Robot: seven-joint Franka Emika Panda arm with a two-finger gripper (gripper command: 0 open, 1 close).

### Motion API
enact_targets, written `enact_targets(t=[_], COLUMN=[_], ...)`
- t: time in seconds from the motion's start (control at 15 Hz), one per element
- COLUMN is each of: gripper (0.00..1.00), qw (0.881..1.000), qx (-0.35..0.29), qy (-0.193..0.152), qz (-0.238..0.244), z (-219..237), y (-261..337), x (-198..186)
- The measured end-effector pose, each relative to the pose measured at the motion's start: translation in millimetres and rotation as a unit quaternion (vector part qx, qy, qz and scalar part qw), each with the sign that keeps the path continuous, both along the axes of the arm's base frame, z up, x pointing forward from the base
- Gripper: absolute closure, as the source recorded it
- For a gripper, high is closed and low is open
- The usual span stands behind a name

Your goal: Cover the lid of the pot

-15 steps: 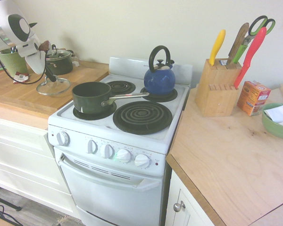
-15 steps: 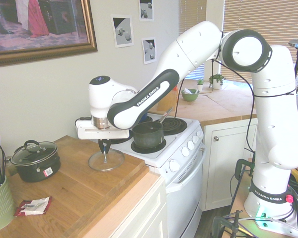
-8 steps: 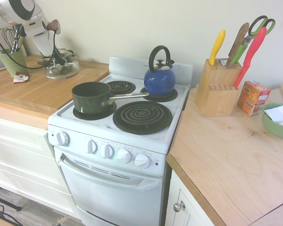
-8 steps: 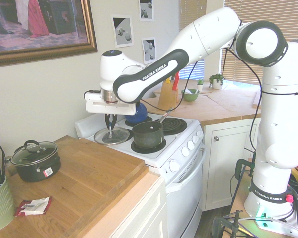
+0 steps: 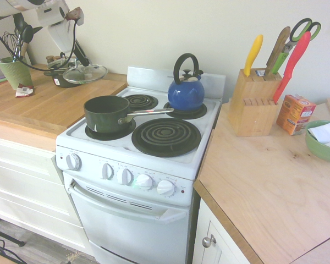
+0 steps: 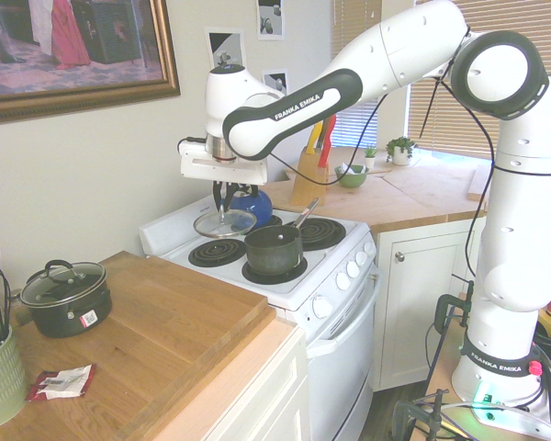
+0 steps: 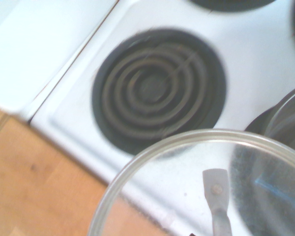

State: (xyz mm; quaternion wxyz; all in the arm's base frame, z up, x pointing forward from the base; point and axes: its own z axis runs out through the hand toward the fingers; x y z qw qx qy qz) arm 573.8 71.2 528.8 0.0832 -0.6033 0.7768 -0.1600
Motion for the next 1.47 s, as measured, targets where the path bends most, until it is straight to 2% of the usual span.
enact_targets(t=[0.67,1.07,1.47], gripper=[1.00,1.00,1.00], qw=[0.999,0.998,0.998], qx=[-0.011,-0.010,-0.011], qy=[0.040,0.055,0.061], qz=[-0.024,-0.017,-0.009], z=[-33,-62,-67], y=[-94,-95,-91], x=[-24,-36,-46])
